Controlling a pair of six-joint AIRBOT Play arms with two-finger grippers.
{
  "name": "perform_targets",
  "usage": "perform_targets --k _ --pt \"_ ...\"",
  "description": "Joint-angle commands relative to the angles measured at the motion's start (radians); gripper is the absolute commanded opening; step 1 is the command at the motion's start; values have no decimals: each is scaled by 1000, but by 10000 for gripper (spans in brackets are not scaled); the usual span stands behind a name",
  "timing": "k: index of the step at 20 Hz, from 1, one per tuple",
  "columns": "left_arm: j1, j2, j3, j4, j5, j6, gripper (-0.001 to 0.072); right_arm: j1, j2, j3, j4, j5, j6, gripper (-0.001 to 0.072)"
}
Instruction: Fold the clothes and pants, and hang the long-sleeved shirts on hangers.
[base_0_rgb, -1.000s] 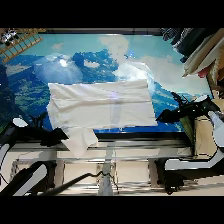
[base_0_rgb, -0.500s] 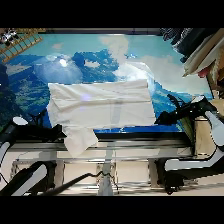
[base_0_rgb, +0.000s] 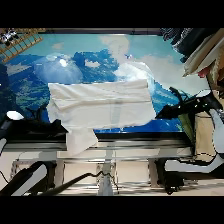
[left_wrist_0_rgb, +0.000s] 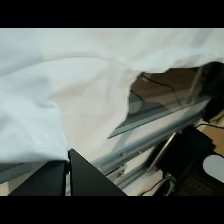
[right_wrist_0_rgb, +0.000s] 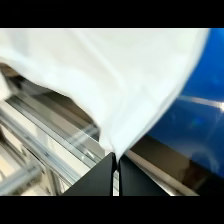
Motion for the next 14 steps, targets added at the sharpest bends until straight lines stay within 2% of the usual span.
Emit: perform_targets --k 1,3,6,9,11,14 --pt "43 -14 196 -61 9 25 3 4 34 153 135 -34 84 19" --pt "77 -79 322 -66 77 22 3 27 8 241 140 -140 148 19" --pt "101 -254 454 -120 118 22 3 117 -100 353 135 -235 180 19" --pt "114 -440 552 -301 173 55 4 172 -234 456 131 -388 265 19" --pt "124 -544 614 -413 179 88 3 174 -321 526 135 -424 312 20" --pt "120 -655 671 -443 196 89 3 184 -427 597 137 -427 329 21"
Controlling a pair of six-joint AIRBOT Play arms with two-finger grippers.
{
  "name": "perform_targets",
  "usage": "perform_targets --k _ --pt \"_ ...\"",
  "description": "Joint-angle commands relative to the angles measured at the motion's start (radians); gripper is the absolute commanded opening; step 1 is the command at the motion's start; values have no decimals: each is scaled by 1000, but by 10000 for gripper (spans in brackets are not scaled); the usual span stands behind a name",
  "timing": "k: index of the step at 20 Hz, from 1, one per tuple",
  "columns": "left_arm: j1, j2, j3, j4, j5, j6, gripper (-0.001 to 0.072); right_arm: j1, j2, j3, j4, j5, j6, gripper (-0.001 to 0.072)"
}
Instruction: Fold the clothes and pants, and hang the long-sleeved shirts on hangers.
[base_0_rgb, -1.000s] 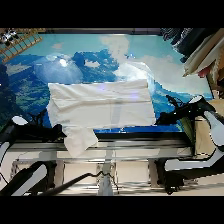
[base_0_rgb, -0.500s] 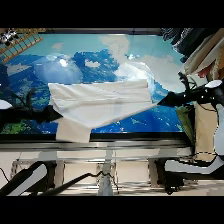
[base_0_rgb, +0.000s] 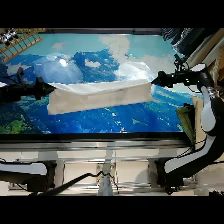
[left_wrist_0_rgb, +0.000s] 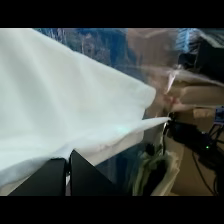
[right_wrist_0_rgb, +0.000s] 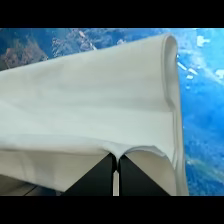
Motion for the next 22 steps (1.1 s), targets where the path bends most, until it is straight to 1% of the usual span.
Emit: perform_targets --k 1,2,3,4,5,6,8,10,11,13,14,15,16,17,18,19,20,22 --pt "2 -137 66 -95 28 18 5 27 -121 81 4 -80 26 22" --pt "2 -153 66 -94 28 18 26 37 -128 82 1 -111 -8 132" --pt "3 -162 66 -93 24 18 117 41 -125 85 -3 -117 -63 442" --pt "14 -163 66 -93 18 18 353 39 -118 91 -13 -95 -94 624" --pt "30 -159 66 -94 13 18 543 30 -111 100 -53 -67 -79 587" --pt "48 -150 66 -93 4 19 543 15 -109 109 -105 -22 -44 571" --pt "82 -122 66 -93 -23 55 535 -16 -111 98 -160 83 -26 567" --pt "91 -89 66 -93 -57 125 379 -24 -113 62 -151 140 -60 560" --pt "83 -76 66 -93 -77 169 345 -18 -113 38 -147 134 -79 560" --pt "50 -65 66 -92 -126 263 334 4 -127 11 -92 117 -122 560" --pt "29 -65 66 -79 -136 298 313 21 -144 13 -58 105 -132 558" --pt "3 -65 66 -45 -134 338 206 40 -158 13 -34 77 -138 552" --pt "-22 -65 66 -9 -134 374 194 61 -171 13 -13 47 -146 462" --pt "-51 -65 66 32 -133 380 101 80 -177 14 -7 19 -146 335" --pt "-79 -65 66 72 -130 381 34 91 -177 20 -20 4 -145 139" --pt "-107 -65 66 127 -118 378 4 92 -174 35 -48 16 -136 38" --pt "-132 -65 66 189 -108 359 4 85 -161 50 -107 32 -112 22" --pt "-184 -65 66 336 -106 283 5 55 -90 58 -288 40 -15 20"
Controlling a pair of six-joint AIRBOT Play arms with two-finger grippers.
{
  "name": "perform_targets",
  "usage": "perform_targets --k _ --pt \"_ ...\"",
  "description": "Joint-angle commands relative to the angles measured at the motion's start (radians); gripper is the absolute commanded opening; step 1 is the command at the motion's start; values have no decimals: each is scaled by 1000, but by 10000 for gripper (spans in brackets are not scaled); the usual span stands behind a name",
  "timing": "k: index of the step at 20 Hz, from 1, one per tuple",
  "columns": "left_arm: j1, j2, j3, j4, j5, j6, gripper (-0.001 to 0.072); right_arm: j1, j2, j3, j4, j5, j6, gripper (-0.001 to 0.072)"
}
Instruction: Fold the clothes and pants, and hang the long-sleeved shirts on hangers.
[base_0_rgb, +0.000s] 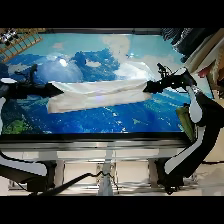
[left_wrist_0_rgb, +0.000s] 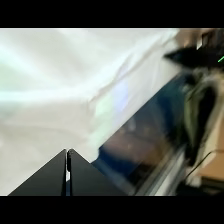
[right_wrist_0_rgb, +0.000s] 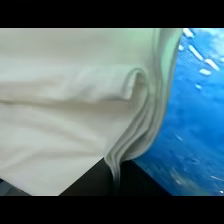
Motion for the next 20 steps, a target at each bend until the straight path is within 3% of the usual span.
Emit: perform_targets --k 1,5,7,10,14,16,18,20 --pt "-96 1 0 246 2 -72 4 -37 108 16 -254 7 119 20" --pt "-230 -11 1 226 30 -86 4 -107 346 16 -431 55 150 18" --pt "-296 -15 1 192 108 -80 4 -70 431 16 -363 90 159 18" --pt "-327 -14 15 192 153 -80 4 148 480 16 -201 76 292 18" --pt "-213 23 72 237 -1 -134 4 658 388 14 -262 -290 543 19" --pt "-109 74 78 279 -39 -204 4 844 266 15 -262 -527 612 20" --pt "-4 112 78 272 -98 -241 4 937 115 70 -218 -625 626 31" --pt "56 125 77 261 -127 -248 4 950 -14 184 -190 -543 616 419"
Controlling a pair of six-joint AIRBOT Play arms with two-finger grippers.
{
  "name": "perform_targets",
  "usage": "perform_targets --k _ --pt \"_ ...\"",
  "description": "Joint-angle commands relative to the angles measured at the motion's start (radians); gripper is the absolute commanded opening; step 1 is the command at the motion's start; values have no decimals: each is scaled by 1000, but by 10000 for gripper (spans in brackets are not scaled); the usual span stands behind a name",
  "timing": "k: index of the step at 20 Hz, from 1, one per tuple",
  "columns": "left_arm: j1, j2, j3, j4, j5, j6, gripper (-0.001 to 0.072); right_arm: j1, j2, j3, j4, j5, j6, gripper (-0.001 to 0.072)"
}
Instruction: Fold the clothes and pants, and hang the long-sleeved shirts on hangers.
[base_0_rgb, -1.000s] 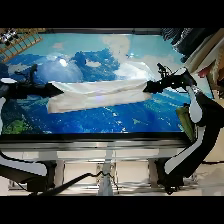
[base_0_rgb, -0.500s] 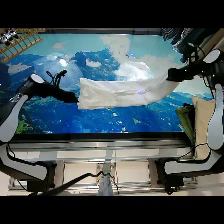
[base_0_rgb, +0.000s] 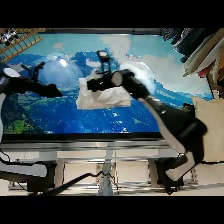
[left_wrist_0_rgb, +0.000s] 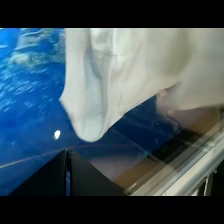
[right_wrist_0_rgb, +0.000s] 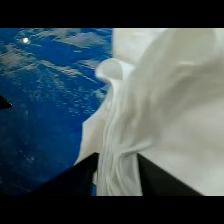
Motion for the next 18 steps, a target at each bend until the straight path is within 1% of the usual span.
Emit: perform_targets --k 1,3,5,6,8,9,11,13,14,15,16,18 --pt "116 33 5 -7 -68 -40 4 96 -184 146 31 6 44 426" --pt "121 33 5 -9 -64 -40 4 37 -149 225 -17 160 -6 428" --pt "112 33 5 -52 -61 -38 4 -60 -52 266 -119 287 -29 514" --pt "98 33 5 -103 -59 -5 4 -126 0 261 -165 341 -29 515" --pt "35 29 5 -191 -24 51 4 -294 82 220 -164 476 -51 517" --pt "-13 23 5 -196 11 66 4 -381 115 170 -143 525 -69 517" --pt "-125 -4 5 -191 105 74 4 -523 155 35 -40 566 -145 517" --pt "-230 -45 5 -188 201 72 4 -615 154 -113 143 563 -255 525" --pt "-267 -64 5 -188 231 72 3 -640 143 -179 220 549 -316 565" --pt "-300 -80 5 -174 260 48 3 -654 120 -233 281 537 -364 582" --pt "-324 -89 6 -127 296 10 3 -656 84 -259 316 536 -413 584" --pt "-357 -100 22 28 348 -106 2 -655 2 -258 357 498 -465 626"
